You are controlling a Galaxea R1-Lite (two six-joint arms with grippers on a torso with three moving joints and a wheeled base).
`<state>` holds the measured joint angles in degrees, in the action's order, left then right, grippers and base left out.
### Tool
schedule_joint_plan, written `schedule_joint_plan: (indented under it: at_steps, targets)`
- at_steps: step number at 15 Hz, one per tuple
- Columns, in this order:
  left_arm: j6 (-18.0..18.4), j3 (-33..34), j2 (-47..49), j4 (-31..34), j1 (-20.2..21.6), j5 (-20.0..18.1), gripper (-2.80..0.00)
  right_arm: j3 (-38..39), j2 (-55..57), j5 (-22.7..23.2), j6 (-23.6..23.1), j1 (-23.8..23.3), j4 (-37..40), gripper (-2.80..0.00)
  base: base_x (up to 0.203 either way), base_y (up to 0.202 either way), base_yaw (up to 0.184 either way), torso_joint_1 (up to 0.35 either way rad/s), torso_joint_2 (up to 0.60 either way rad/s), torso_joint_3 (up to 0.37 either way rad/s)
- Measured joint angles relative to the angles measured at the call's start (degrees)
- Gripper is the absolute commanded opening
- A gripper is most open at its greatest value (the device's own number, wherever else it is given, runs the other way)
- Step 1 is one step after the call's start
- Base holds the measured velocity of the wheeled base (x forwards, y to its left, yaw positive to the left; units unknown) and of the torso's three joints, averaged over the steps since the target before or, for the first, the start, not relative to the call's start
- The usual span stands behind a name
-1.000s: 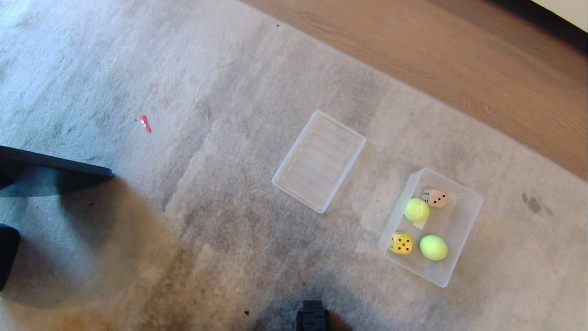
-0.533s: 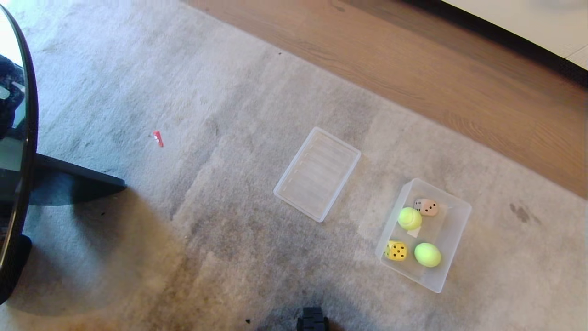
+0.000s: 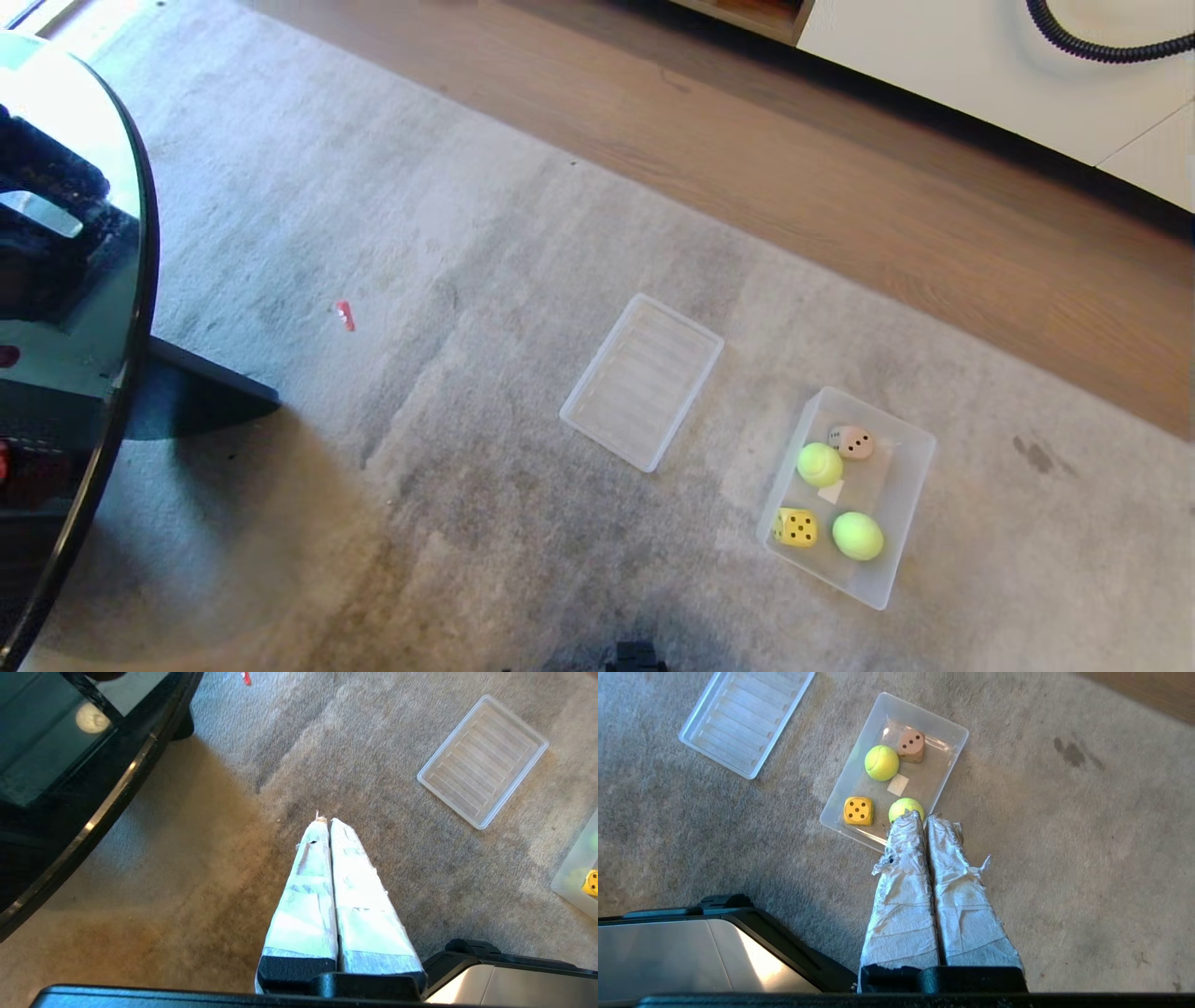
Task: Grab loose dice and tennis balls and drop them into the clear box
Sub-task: Pick up toys out of the box
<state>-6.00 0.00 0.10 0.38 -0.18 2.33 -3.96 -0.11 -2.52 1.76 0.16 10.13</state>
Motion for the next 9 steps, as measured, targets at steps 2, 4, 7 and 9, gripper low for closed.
schedule_joint_plan:
  at_steps: [2, 4, 7, 9]
  targets:
    - [0.03, 0.0, 0.0, 0.0, -0.02, -0.03, -2.8, 0.0, 0.0, -0.01, 0.0, 0.0, -0.02, -2.8, 0.0, 0.0, 0.0, 0.0, 0.0, 0.203]
    - [-0.2, 0.0, 0.0, -0.01, 0.02, 0.06, -2.8, 0.02, 0.0, -0.01, 0.0, 0.0, 0.0, -2.8, 0.0, 0.0, 0.0, 0.0, 0.0, 0.205]
    - [-0.28, 0.0, 0.0, -0.02, 0.02, 0.15, -2.8, 0.0, 0.01, 0.0, 0.0, 0.0, -0.02, -2.8, 0.0, 0.0, 0.0, 0.004, 0.01, 0.204]
    - [-0.37, 0.0, 0.0, -0.02, 0.0, 0.15, -2.8, 0.01, 0.01, 0.02, 0.0, 0.0, -0.02, -2.8, 0.0, 0.0, 0.0, 0.003, 0.0, 0.214]
